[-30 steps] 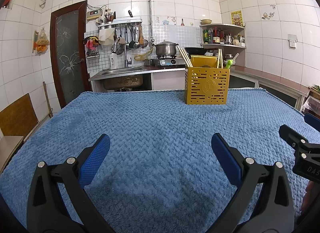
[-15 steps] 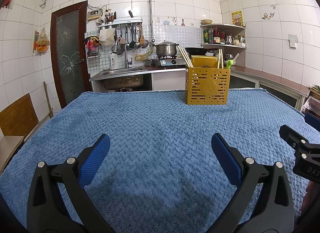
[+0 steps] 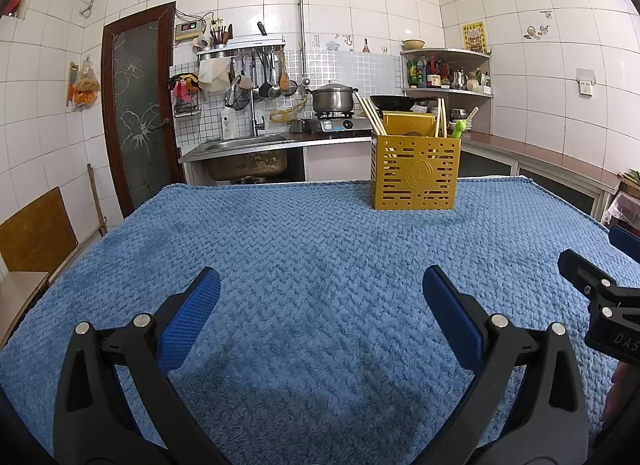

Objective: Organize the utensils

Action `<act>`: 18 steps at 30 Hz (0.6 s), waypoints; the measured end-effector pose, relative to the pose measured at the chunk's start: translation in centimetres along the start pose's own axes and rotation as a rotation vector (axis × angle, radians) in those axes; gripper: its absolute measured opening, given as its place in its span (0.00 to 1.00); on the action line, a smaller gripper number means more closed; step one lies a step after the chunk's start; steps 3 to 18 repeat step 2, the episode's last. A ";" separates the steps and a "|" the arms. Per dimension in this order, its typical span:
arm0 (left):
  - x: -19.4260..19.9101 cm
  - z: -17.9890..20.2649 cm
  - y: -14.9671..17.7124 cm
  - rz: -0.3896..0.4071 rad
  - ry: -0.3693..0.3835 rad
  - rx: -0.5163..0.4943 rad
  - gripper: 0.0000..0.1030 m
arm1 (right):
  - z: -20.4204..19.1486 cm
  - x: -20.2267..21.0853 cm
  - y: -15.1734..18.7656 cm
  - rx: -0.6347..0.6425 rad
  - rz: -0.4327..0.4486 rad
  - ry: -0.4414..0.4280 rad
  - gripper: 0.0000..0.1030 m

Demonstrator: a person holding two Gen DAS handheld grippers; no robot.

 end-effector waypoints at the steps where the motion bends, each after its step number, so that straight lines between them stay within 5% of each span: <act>1: 0.0 0.0 0.0 0.000 -0.001 0.000 0.95 | 0.1 0.0 0.0 0.000 0.000 0.000 0.96; 18: 0.0 0.0 0.0 0.000 0.000 -0.001 0.95 | 0.1 0.0 0.0 0.000 -0.001 0.000 0.96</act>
Point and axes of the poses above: each gripper's, at about its wrist camera, not at the fingertips, and x roughly against the way its jaws point, z to its right, y to its underside, the point moved 1 cm from there along -x, roughly the way its jaws point
